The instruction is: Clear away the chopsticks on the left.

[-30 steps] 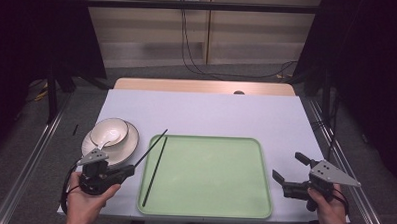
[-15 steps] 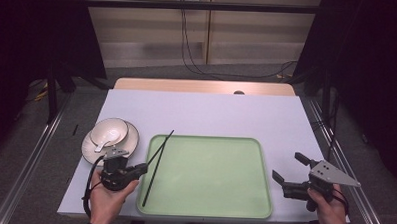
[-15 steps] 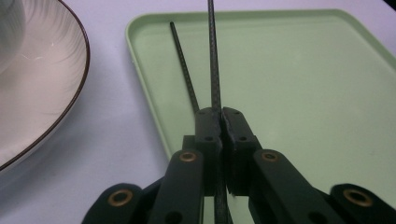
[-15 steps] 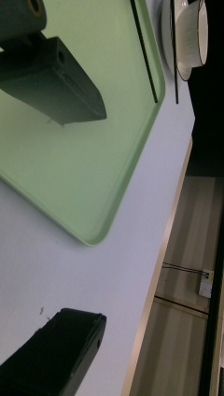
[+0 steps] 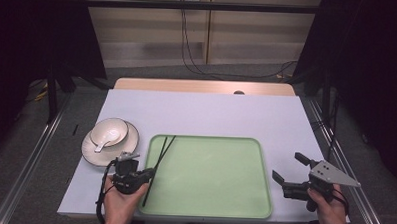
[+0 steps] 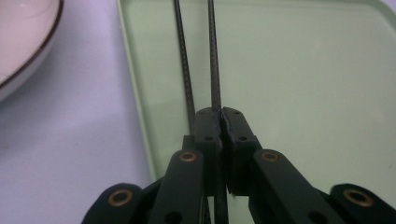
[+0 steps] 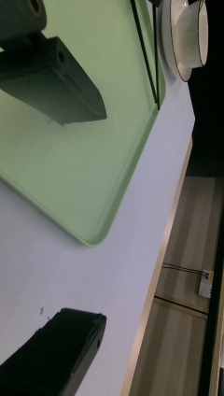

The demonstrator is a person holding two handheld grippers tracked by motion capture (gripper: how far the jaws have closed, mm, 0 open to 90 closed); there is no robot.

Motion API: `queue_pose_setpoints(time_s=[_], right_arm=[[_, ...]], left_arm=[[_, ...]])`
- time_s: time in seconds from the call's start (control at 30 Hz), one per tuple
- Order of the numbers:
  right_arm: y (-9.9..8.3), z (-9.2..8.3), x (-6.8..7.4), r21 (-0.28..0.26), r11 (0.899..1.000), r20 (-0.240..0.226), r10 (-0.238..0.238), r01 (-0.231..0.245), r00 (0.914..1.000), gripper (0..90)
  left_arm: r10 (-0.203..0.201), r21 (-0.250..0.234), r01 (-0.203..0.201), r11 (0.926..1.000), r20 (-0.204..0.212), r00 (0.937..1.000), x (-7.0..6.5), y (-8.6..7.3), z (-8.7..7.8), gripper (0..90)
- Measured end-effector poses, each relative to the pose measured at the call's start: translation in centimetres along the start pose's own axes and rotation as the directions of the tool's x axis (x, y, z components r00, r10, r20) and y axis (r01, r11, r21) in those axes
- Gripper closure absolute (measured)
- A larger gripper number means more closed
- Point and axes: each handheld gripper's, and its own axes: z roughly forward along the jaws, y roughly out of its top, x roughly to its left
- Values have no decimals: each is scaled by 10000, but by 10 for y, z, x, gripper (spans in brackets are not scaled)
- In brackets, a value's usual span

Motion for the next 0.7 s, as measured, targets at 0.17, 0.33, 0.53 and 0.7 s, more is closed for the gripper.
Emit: queue_pose_setpoints(time_s=[0.17,0.33,0.53,0.7], right_arm=[[0,0,0,-8,10000,-13,-22,22,10000,29],[0,0,0,56,10000,-53,-11,11,10000,29],[0,0,0,50,10000,-78,-18,18,10000,30],[0,0,0,94,10000,-110,-28,29,9999,30]], left_arm=[[216,94,-216,9997,-34,9998,-6,0,9,857],[156,260,-156,9995,11,9999,-8,0,16,855],[181,558,-186,9983,91,9998,-8,-1,20,852],[84,663,-91,9978,97,9999,-5,-2,23,838]])
